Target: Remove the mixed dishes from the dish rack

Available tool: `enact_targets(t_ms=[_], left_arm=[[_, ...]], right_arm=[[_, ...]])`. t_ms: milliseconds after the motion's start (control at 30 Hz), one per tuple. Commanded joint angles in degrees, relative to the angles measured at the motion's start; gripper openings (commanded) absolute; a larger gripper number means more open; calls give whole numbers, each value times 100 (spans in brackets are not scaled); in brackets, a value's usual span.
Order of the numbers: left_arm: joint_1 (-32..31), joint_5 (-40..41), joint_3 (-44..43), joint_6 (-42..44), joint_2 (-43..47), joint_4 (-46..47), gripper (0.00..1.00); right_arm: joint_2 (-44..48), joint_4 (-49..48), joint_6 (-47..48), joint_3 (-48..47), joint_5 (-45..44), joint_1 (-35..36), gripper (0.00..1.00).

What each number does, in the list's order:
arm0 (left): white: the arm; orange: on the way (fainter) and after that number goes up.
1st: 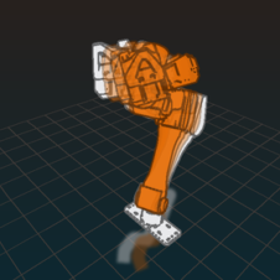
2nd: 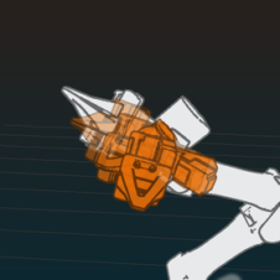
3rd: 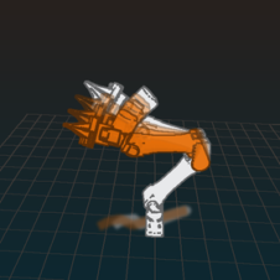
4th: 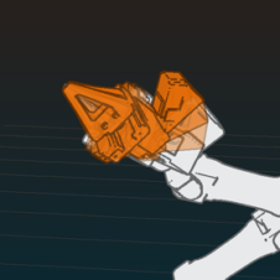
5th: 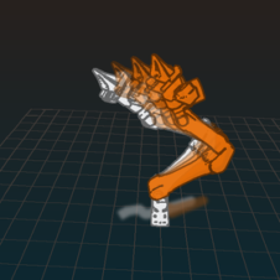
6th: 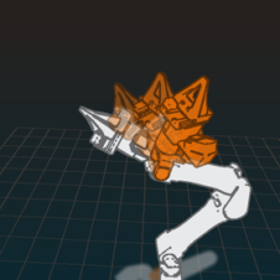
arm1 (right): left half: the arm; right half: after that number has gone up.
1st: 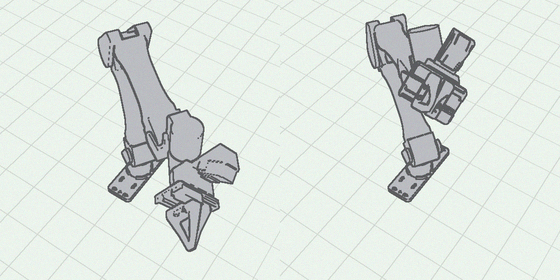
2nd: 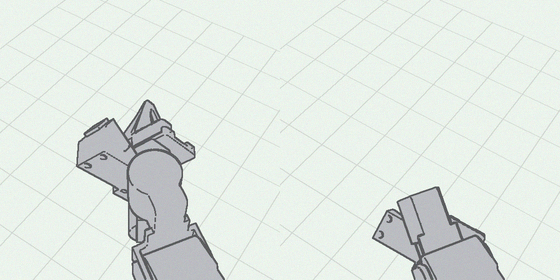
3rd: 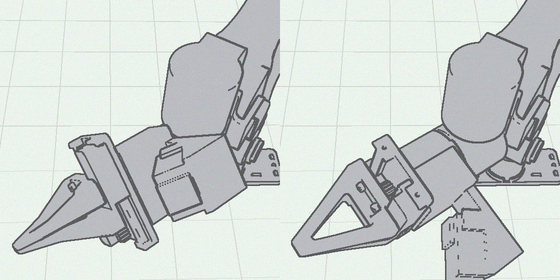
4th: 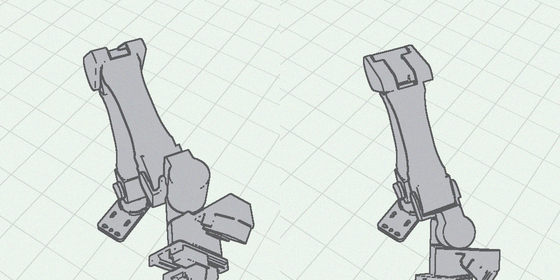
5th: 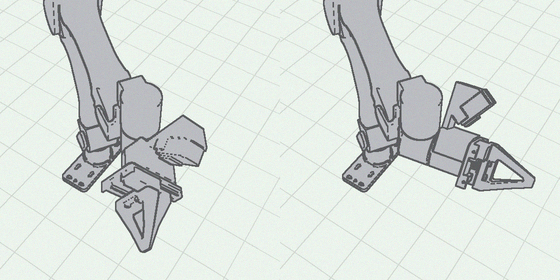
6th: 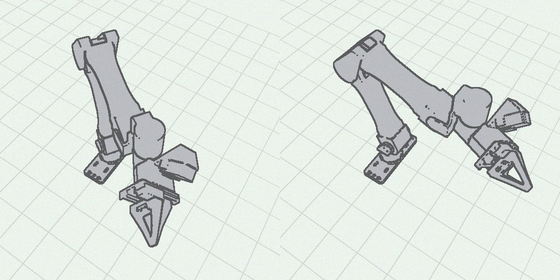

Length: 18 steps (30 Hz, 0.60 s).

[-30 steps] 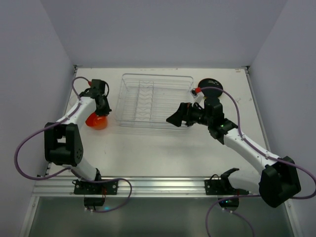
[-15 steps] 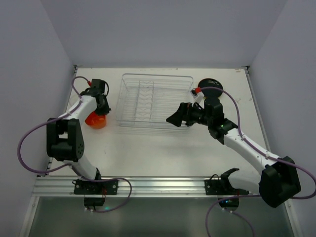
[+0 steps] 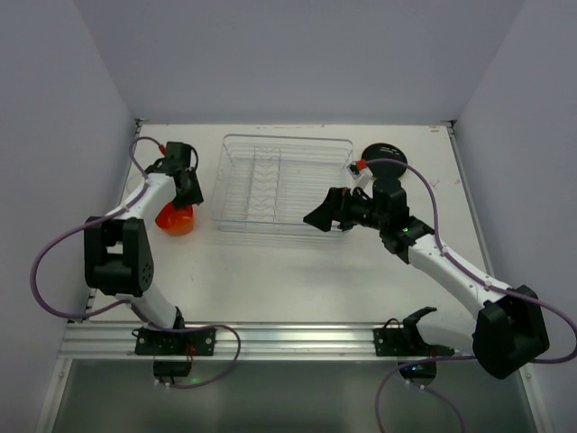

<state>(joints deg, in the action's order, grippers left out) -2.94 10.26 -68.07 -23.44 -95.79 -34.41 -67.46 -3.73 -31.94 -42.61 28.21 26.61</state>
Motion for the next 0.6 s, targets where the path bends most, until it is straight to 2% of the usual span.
enact_targets(t_ms=[0, 367, 467, 567], left_arm=[[57, 73, -259, -73, 394, -21, 46], [57, 46, -382, 33, 1351, -267, 82], [57, -85, -373, 85, 1615, -259, 98], [57, -296, -303, 120, 1904, -171, 100]], right_arm=[[-13, -234, -14, -19, 115, -7, 99], [66, -102, 39, -98, 18, -16, 99], [119, -49, 48, -116, -8, -15, 99], [189, 47, 83, -169, -78, -15, 99]])
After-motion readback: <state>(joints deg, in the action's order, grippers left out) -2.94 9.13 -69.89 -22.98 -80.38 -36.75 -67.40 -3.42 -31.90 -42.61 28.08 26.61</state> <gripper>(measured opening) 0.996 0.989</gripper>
